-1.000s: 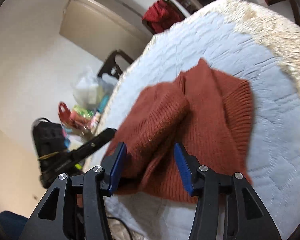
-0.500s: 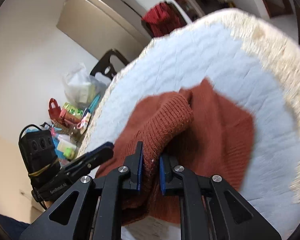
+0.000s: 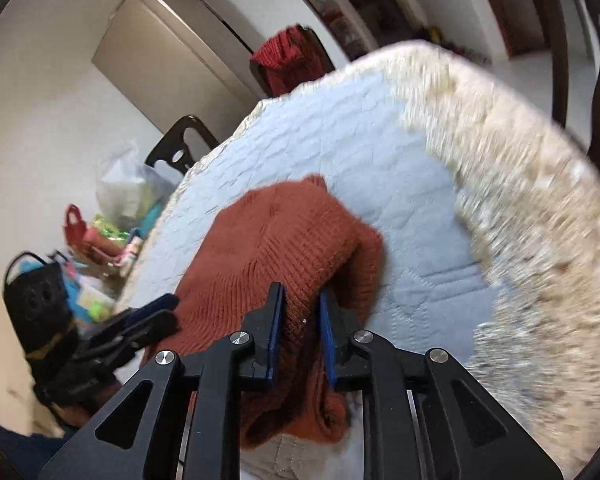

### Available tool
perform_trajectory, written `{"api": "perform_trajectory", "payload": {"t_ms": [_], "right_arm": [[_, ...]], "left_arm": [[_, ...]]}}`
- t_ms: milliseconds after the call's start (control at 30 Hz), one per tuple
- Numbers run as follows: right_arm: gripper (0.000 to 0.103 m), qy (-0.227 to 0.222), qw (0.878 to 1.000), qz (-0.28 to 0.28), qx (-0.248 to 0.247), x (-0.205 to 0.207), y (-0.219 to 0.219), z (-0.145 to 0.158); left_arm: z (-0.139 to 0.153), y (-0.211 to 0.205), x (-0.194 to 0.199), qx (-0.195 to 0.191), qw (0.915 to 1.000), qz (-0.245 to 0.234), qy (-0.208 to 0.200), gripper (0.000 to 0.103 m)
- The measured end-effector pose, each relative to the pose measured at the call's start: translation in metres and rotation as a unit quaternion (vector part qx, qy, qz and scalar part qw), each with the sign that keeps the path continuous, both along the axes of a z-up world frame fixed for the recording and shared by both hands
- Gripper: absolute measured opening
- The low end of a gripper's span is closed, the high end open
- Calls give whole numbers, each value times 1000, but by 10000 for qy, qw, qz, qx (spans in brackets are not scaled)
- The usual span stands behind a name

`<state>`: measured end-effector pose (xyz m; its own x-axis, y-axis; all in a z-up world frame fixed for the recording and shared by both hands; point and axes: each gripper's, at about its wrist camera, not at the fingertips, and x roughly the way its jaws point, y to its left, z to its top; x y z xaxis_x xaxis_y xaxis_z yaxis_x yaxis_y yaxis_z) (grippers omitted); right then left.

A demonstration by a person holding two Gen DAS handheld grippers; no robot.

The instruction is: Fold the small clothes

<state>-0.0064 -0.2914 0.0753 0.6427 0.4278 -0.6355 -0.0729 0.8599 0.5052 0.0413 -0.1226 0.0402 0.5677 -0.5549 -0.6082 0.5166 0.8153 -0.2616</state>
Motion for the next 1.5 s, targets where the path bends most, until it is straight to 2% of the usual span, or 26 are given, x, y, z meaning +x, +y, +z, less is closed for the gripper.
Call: {"api": "perform_trajectory", "payload": {"t_ms": [167, 267, 300, 333, 367, 433, 500, 633, 800, 900, 967, 1067, 1167, 1333, 1500], "right_arm": [[18, -609, 9966, 413, -361, -37, 21, 35], [17, -420, 9937, 729, -734, -45, 37, 23], [15, -247, 9934, 709, -870, -44, 36, 12], [0, -90, 9935, 639, -937, -42, 33, 2], [0, 4, 9943, 562, -903, -41, 27, -8], [0, -66, 9965, 514, -658, -40, 18, -12], [0, -65, 9968, 469, -646, -40, 16, -12], [0, -82, 9959, 477, -763, -41, 21, -2], [2, -419, 9966, 241, -672, -31, 19, 16], [2, -274, 9985, 56, -478, -10, 16, 4], [2, 30, 9985, -113, -530, 2, 12, -14], [2, -28, 9990, -158, -419, 2, 6, -15], [2, -38, 9978, -185, -631, -2, 9, -7], [2, -301, 9961, 33, -833, -19, 19, 13], [2, -434, 9929, 427, -1022, -35, 36, 16]], "left_arm": [[3, 10, -19, -35, 10000, -32, 31, 38], [-10, 1, -20, 99, 9998, -67, 177, 38], [-13, -2, -20, 153, 9997, -55, 189, 38], [-15, -5, -21, 200, 9997, -43, 148, 38], [-16, -7, -22, 244, 9997, -26, 87, 38], [-16, -11, -21, 304, 9995, 17, 55, 38], [-16, -11, -22, 370, 9993, 21, 20, 38], [-7, -6, -24, 361, 9993, -22, 0, 38], [0, -11, -3, 362, 9992, 169, -81, 38], [-10, -19, 11, 473, 9985, 266, 51, 38], [-14, -25, 12, 592, 9978, 305, -1, 39], [-11, -29, 10, 714, 9968, 347, -41, 39], [-6, -28, 8, 728, 9965, 419, -31, 39], [-2, -17, 2, 849, 9940, 687, -107, 39], [-4, -9, -7, 943, 9921, 817, -104, 39]]}}
